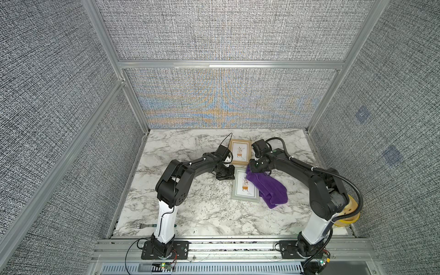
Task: Wipe the picture frame with a cloth
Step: Wipe the dirt from the picture frame.
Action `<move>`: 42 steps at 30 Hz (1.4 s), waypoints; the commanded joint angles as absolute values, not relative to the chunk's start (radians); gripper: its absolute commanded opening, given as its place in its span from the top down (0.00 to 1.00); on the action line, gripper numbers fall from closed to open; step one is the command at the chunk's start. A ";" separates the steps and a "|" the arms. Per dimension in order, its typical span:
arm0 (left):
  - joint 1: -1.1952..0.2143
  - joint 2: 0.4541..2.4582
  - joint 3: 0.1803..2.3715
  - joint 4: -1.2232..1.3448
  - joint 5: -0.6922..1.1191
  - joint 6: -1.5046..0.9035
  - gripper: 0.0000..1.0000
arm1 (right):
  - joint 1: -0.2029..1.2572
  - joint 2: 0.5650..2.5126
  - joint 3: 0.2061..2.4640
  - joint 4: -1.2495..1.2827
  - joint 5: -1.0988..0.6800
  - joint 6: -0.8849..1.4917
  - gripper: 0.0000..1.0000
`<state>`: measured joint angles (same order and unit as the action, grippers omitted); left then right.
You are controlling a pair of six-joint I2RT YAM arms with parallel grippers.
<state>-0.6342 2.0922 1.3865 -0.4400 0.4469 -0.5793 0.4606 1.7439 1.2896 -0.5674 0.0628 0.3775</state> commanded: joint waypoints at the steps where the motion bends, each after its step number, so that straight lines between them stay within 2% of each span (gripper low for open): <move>1: -0.635 2.141 1.360 -0.679 0.206 -0.566 0.94 | 0.441 1.665 1.256 -0.569 0.036 0.358 1.00; 7: -0.635 2.138 1.380 -0.677 0.220 -0.565 0.93 | 0.443 1.611 1.182 -0.576 -0.093 0.320 1.00; 15: -0.635 2.143 1.387 -0.676 0.229 -0.570 0.93 | 0.511 1.749 1.174 -0.457 -0.201 0.342 1.00; 22: -0.635 2.137 1.381 -0.678 0.228 -0.569 0.93 | 0.539 1.873 1.230 -0.433 -0.152 0.364 1.00; 25: -0.635 2.135 1.375 -0.678 0.228 -0.568 0.94 | 0.532 1.896 1.236 -0.419 -0.069 0.398 1.00; 32: -0.637 2.141 1.367 -0.676 0.238 -0.547 0.94 | 0.500 1.930 1.242 -0.337 -0.015 0.452 1.00; 38: -0.637 2.146 1.370 -0.672 0.242 -0.535 0.94 | 0.500 1.981 1.288 -0.302 -0.122 0.431 1.00; 42: -0.637 2.145 1.373 -0.667 0.239 -0.544 0.94 | 0.553 1.986 1.230 -0.342 -0.158 0.399 1.00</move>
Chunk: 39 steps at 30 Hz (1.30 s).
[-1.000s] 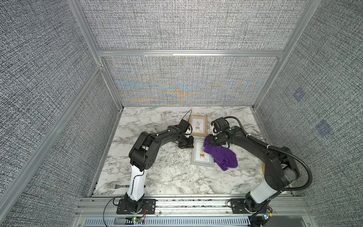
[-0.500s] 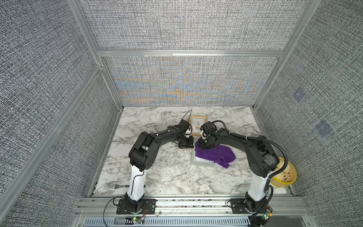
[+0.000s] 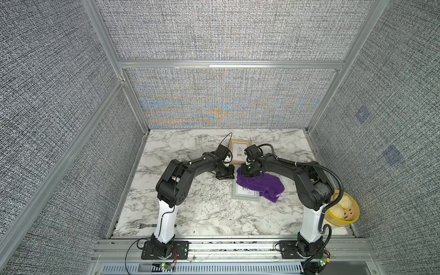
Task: Wipe the picture frame with a cloth
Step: Wipe the dirt from the picture frame.
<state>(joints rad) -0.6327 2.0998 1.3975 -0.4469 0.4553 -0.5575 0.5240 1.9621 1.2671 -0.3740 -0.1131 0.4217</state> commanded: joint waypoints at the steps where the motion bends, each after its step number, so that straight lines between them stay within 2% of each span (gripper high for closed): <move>1: -0.637 2.145 1.373 -0.666 0.239 -0.546 0.94 | 0.566 1.980 1.195 -0.348 -0.164 0.401 1.00; 9: -0.637 2.145 1.374 -0.668 0.212 -0.578 0.95 | 0.594 1.839 0.942 -0.365 -0.177 0.432 1.00; 19: -0.637 2.139 1.372 -0.672 0.225 -0.560 0.95 | 0.516 1.921 1.184 -0.324 -0.068 0.476 1.00; 26: -0.638 2.134 1.371 -0.668 0.231 -0.543 0.95 | 0.520 1.946 1.238 -0.303 -0.162 0.434 1.00; 32: -0.637 2.134 1.373 -0.665 0.226 -0.560 0.95 | 0.576 1.938 1.094 -0.336 -0.243 0.414 1.00; 39: -0.637 2.133 1.380 -0.667 0.213 -0.584 0.95 | 0.594 1.688 0.846 -0.424 -0.311 0.395 1.00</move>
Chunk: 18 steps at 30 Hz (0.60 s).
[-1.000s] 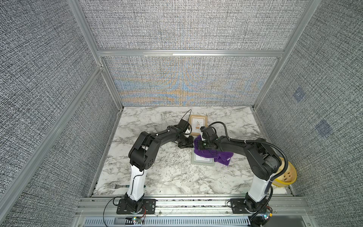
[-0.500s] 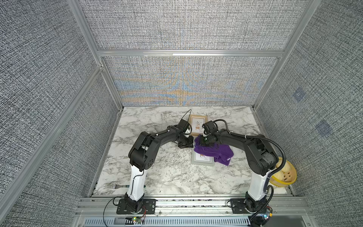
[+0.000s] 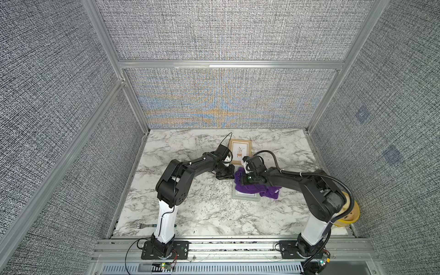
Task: Wipe the picture frame with a cloth
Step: Wipe the dirt from the picture frame.
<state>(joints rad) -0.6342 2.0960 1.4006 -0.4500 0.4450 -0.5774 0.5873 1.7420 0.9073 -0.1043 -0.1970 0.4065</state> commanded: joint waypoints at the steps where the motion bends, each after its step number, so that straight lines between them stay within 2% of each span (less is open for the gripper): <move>1: -0.637 2.131 1.383 -0.666 0.215 -0.584 0.95 | 0.594 1.643 0.829 -0.454 -0.295 0.395 1.00; 6: -0.638 2.116 1.423 -0.669 0.246 -0.570 0.90 | 0.538 1.463 0.870 -0.598 -0.056 0.444 1.00; 12: -0.637 2.073 1.539 -0.684 0.321 -0.555 0.65 | 0.458 1.345 1.023 -0.654 0.217 0.477 1.00; 18: -0.632 2.031 1.707 -0.754 0.290 -0.548 0.44 | 0.375 1.370 1.120 -0.580 0.356 0.444 1.00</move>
<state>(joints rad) -0.6380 2.0525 1.6600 -0.6888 0.3347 -0.5568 0.4015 1.3540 1.0935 -0.5953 0.2333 0.4557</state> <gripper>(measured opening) 0.544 0.089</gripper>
